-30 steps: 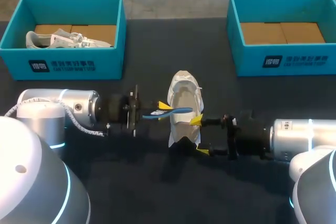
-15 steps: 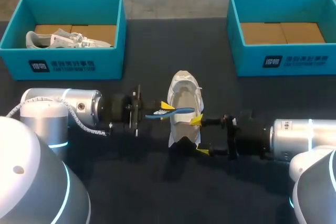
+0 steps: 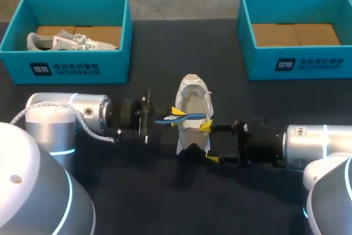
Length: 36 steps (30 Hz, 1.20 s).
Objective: Take the shoe out of the shoebox, open the shoe tongue, remove and reinsert the insole, then place the shoe into the shoebox
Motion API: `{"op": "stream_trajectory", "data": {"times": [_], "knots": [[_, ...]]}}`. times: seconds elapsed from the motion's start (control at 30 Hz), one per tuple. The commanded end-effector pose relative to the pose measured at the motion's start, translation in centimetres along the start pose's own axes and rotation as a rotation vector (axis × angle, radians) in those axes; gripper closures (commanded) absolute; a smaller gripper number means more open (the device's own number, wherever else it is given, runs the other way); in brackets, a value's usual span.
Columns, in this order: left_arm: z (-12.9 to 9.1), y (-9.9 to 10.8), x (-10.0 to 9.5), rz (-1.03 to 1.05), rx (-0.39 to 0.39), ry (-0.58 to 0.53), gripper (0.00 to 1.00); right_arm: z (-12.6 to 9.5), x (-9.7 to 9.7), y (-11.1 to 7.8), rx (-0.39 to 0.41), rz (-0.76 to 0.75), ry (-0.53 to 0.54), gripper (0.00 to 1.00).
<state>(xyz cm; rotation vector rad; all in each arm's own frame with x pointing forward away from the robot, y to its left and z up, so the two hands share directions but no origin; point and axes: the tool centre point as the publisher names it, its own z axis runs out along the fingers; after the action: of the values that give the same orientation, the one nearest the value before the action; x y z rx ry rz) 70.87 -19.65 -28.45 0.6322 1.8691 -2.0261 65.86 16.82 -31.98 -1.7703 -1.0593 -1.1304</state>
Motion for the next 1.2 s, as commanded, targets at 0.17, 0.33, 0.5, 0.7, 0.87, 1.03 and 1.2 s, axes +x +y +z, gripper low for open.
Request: {"op": "stream_trajectory", "data": {"times": [0.17,0.33,0.5,0.7,0.87,1.03,1.2], "knots": [[0.5,0.5,-0.2,0.001,0.004,0.002,1.0,0.1,0.2,-0.1,-0.001,0.001,-0.009,0.0],[0.8,0.7,-0.2,-0.002,0.01,0.002,1.0,0.1,0.2,-0.1,-0.001,0.001,-0.009,0.0],[1.0,1.0,-0.1,-0.005,0.014,0.005,1.0,0.1,0.2,-0.1,-0.001,0.001,-0.009,0.0],[1.0,1.4,-0.1,-0.006,0.014,0.005,1.0,0.1,0.2,-0.1,-0.001,0.001,-0.009,0.0],[0.9,1.6,-0.2,-0.004,0.014,0.001,1.0,0.1,0.2,-0.1,-0.001,0.001,-0.009,0.0],[0.7,1.6,-0.2,-0.002,0.017,-0.003,1.0,0.1,0.2,-0.1,-0.001,0.001,-0.009,0.0],[0.6,2.0,0.0,-0.006,0.014,0.003,1.0,0.1,0.2,-0.1,-0.001,0.001,-0.009,0.0]]}}
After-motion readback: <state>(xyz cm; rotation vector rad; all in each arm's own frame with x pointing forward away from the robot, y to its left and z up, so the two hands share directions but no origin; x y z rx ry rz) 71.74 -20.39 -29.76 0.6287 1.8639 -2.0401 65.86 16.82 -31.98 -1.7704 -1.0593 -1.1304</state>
